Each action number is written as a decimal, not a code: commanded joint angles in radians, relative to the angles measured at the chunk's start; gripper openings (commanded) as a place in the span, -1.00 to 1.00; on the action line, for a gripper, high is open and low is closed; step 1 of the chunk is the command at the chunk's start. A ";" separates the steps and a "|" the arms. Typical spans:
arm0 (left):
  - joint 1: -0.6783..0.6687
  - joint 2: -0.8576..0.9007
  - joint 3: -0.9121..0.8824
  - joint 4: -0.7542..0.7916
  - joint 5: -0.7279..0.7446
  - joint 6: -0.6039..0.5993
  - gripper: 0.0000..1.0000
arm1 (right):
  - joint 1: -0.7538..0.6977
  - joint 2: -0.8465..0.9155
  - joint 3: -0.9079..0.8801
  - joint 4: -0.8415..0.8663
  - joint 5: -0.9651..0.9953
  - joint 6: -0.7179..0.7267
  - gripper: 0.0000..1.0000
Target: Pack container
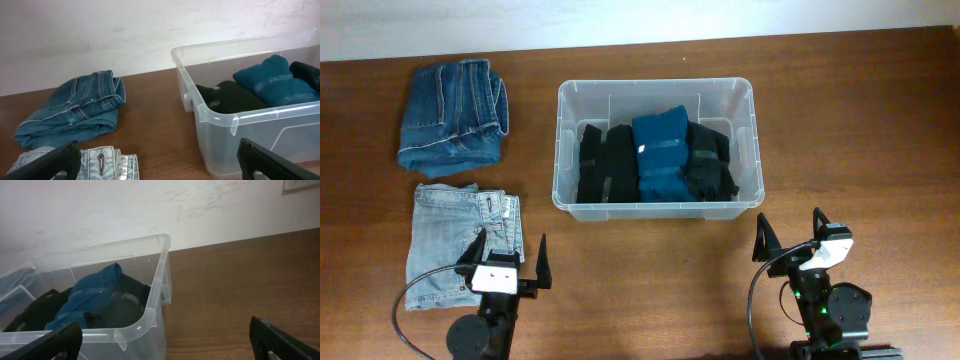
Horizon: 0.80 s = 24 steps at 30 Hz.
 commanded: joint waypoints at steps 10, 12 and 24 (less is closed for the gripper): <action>0.006 -0.006 -0.002 0.077 0.039 0.015 0.99 | -0.008 -0.011 -0.007 -0.004 0.008 -0.010 0.97; 0.006 -0.006 0.016 0.138 0.089 0.015 0.99 | -0.008 -0.011 -0.007 -0.004 0.008 -0.010 0.97; 0.006 0.345 0.529 0.003 -0.079 0.107 0.99 | -0.008 -0.011 -0.007 -0.004 0.009 -0.010 0.97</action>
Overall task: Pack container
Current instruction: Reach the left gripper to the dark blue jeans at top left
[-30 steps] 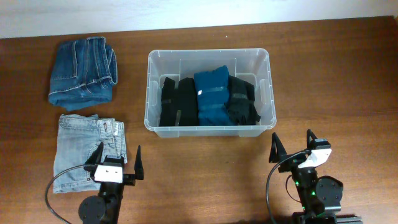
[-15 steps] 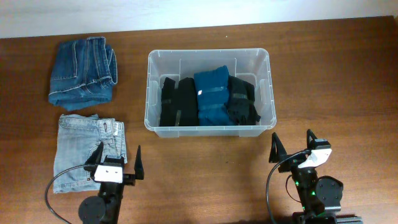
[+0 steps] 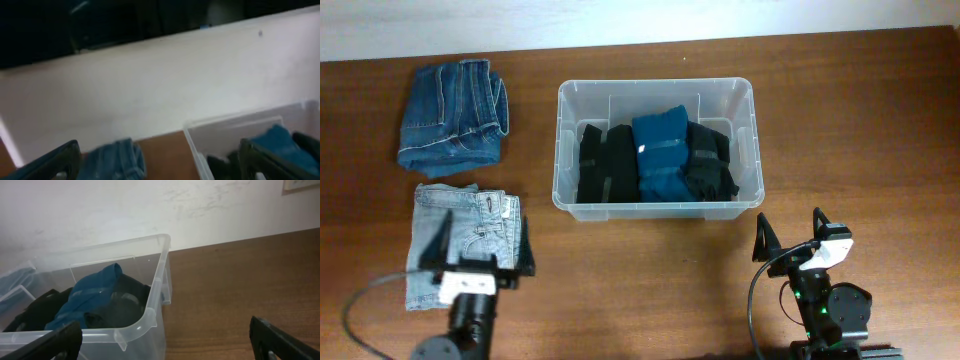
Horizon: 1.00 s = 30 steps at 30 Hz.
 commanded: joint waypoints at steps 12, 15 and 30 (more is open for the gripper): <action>0.009 1.162 1.325 -0.855 -0.089 0.175 0.99 | -0.007 -0.011 -0.007 -0.004 0.008 -0.009 0.96; 0.043 1.358 1.587 -0.988 -0.104 0.174 0.99 | -0.007 -0.011 -0.007 -0.004 0.008 -0.009 0.97; 0.407 1.778 1.880 -1.150 -0.085 0.116 0.99 | -0.007 -0.011 -0.007 -0.004 0.008 -0.009 0.97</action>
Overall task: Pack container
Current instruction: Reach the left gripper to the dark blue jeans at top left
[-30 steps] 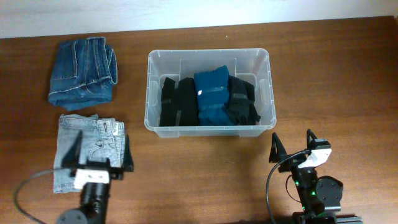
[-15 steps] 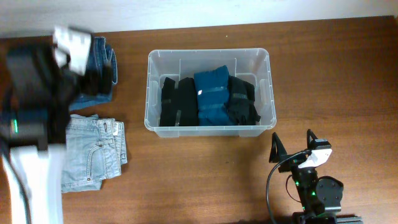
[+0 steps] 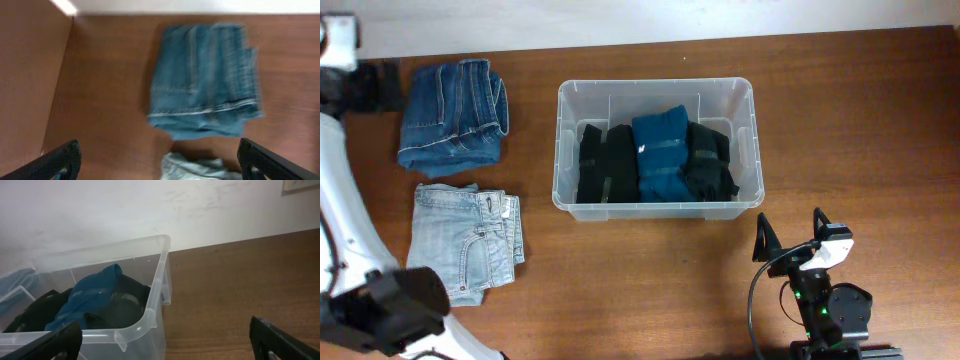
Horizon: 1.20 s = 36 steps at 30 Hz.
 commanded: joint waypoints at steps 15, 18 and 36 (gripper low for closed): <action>0.254 0.332 0.023 0.108 0.654 0.128 0.99 | -0.006 -0.008 -0.007 -0.004 0.008 -0.010 0.97; 0.251 0.386 0.023 0.126 0.657 0.137 0.99 | -0.006 -0.008 -0.007 -0.004 0.008 -0.010 0.97; 0.175 0.549 0.023 0.232 0.608 0.136 0.99 | -0.006 -0.008 -0.007 -0.004 0.008 -0.010 0.97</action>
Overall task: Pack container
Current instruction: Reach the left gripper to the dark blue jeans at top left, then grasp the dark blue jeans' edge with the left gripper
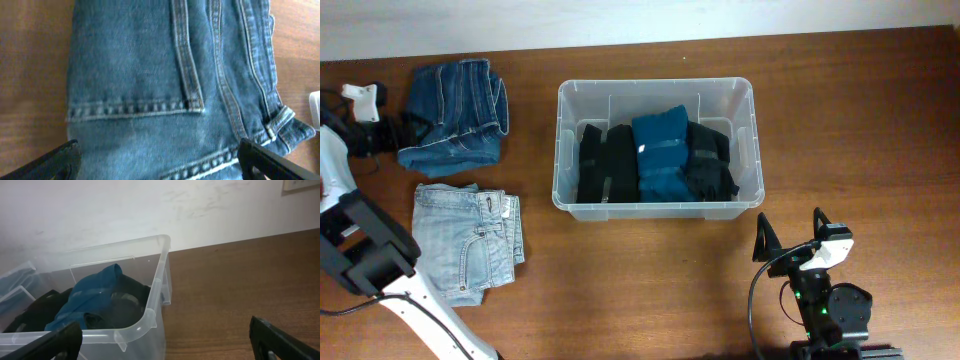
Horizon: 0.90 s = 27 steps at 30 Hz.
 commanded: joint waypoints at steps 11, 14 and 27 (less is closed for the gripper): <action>0.002 0.040 0.017 0.007 -0.121 0.007 0.99 | -0.006 -0.008 -0.007 -0.004 0.008 -0.010 0.97; 0.000 0.069 0.017 -0.007 -0.119 -0.001 0.99 | -0.006 -0.008 -0.007 -0.004 0.008 -0.010 0.97; -0.006 0.115 0.017 -0.034 0.090 -0.008 0.99 | -0.006 -0.008 -0.007 -0.004 0.008 -0.010 0.97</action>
